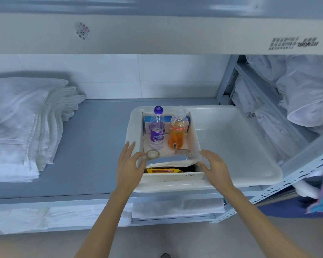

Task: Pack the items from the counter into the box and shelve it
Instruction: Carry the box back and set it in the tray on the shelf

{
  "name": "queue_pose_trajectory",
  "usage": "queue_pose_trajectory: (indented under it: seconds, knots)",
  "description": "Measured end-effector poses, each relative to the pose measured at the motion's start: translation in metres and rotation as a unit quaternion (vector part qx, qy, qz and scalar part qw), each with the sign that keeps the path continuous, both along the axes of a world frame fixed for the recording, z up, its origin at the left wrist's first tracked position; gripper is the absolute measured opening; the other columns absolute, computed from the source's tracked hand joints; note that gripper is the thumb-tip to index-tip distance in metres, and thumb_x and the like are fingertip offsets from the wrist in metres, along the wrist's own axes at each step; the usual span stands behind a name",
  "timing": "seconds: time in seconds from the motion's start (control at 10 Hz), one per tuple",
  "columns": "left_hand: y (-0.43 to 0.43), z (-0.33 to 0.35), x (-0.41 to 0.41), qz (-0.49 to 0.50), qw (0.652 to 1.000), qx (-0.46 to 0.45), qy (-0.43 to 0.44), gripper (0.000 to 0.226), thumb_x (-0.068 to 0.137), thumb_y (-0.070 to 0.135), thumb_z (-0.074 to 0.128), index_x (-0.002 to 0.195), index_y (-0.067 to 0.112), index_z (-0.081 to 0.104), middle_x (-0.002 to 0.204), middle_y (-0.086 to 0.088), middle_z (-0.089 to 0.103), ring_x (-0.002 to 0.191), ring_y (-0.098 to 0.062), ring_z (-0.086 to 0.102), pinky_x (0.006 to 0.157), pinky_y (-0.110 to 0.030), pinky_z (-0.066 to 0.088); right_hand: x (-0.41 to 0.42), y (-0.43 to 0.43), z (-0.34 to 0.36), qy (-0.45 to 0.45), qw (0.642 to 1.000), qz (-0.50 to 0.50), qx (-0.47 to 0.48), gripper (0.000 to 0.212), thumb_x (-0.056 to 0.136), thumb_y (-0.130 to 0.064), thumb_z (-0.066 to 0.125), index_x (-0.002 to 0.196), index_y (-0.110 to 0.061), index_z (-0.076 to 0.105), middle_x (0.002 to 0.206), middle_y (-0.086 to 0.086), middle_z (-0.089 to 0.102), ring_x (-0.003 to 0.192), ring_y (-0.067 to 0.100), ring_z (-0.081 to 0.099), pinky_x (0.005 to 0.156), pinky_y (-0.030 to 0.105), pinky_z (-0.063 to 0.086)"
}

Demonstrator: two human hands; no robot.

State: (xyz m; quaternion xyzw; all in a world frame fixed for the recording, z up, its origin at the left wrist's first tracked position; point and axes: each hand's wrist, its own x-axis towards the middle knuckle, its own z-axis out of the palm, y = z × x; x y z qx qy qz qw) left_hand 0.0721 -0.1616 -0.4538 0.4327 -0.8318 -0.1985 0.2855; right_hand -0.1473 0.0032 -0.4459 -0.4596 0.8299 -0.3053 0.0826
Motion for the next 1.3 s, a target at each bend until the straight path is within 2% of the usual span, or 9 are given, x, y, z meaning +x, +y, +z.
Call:
queue_pose_trajectory:
  seconds: [0.1,0.2,0.3,0.4,0.5,0.8,1.0,1.2,1.3]
  knots:
    - [0.001,0.02,-0.016,-0.125,0.991,0.017,-0.035,0.023,0.084,0.032,0.064,0.102,0.019,0.071,0.124,-0.001,0.062,0.121,-0.019,0.049,0.102,-0.032,0.038,-0.003,-0.013,0.008,0.11,0.99,0.079,0.031,0.03,0.081,-0.012,0.069,0.11,-0.019,0.068,0.125,0.003,0.063,0.137,0.024,0.034,0.1,0.039,0.046]
    - [-0.001,0.032,-0.031,-0.185,0.967,0.065,-0.162,0.028,0.083,0.039,0.064,0.106,0.024,0.069,0.117,0.003,0.064,0.105,-0.014,0.056,0.088,-0.023,0.039,-0.005,-0.038,0.012,0.136,0.966,0.135,0.172,0.034,0.081,-0.019,0.068,0.115,-0.024,0.066,0.149,0.012,0.035,0.145,0.023,0.014,0.115,0.035,0.021]
    - [-0.006,0.033,-0.028,-0.162,0.959,0.044,-0.228,0.02,0.085,0.035,0.063,0.1,0.025,0.071,0.109,0.002,0.068,0.097,-0.014,0.057,0.1,-0.027,0.035,-0.004,-0.046,0.012,0.14,0.964,0.136,0.178,0.019,0.087,-0.02,0.061,0.104,-0.023,0.07,0.153,0.016,0.025,0.144,0.025,0.017,0.116,0.032,0.014]
    - [-0.01,0.03,-0.018,-0.145,0.964,0.015,-0.224,0.015,0.091,0.03,0.056,0.093,0.025,0.069,0.097,0.001,0.072,0.089,-0.012,0.062,0.117,-0.034,0.009,-0.002,-0.041,0.014,0.103,0.979,0.134,0.114,0.012,0.09,-0.019,0.056,0.091,-0.022,0.068,0.149,0.011,0.034,0.14,0.024,0.027,0.111,0.032,0.027]
    - [-0.013,0.029,-0.005,-0.135,0.974,0.051,-0.174,0.011,0.093,0.023,0.053,0.084,0.025,0.059,0.088,0.0,0.072,0.076,-0.011,0.061,0.119,-0.037,0.004,-0.004,-0.037,0.022,-0.013,0.984,0.153,0.09,0.006,0.089,-0.023,0.059,0.091,-0.029,0.061,0.146,0.002,0.036,0.139,0.015,0.025,0.105,0.024,0.028]
    - [-0.001,0.022,-0.012,-0.156,0.944,0.001,-0.292,0.027,0.1,0.026,0.032,0.1,0.024,0.059,0.09,0.0,0.07,0.091,-0.015,0.063,0.116,-0.042,-0.01,-0.003,-0.022,0.003,0.069,0.969,0.168,0.169,0.025,0.095,-0.033,0.047,0.109,-0.026,0.067,0.116,-0.001,0.063,0.117,0.017,0.046,0.098,0.03,0.039]
    - [0.004,0.021,-0.004,-0.15,0.96,0.055,-0.229,0.029,0.1,0.028,0.034,0.113,0.025,0.06,0.103,0.001,0.07,0.097,-0.015,0.063,0.117,-0.038,-0.003,0.0,-0.013,0.006,0.003,0.974,0.167,0.152,0.03,0.094,-0.034,0.05,0.12,-0.027,0.062,0.119,-0.001,0.064,0.104,0.015,0.055,0.084,0.023,0.043]
    - [0.013,0.041,-0.002,-0.137,0.968,0.063,-0.201,0.032,0.095,0.032,0.046,0.125,0.025,0.054,0.13,0.002,0.057,0.117,-0.018,0.051,0.1,-0.034,0.04,0.005,-0.007,0.027,0.025,0.976,0.171,0.132,0.043,0.093,-0.036,0.052,0.135,-0.035,0.042,0.14,-0.008,0.048,0.122,0.015,0.046,0.1,0.026,0.038]
    - [0.022,0.058,-0.005,-0.131,0.967,0.003,-0.221,0.044,0.092,0.037,0.05,0.134,0.023,0.044,0.142,0.001,0.044,0.128,-0.019,0.041,0.106,-0.034,0.035,0.008,-0.003,0.046,0.082,0.978,0.153,0.119,0.054,0.092,-0.039,0.052,0.141,-0.03,0.033,0.149,-0.005,0.035,0.132,0.018,0.037,0.108,0.035,0.034]
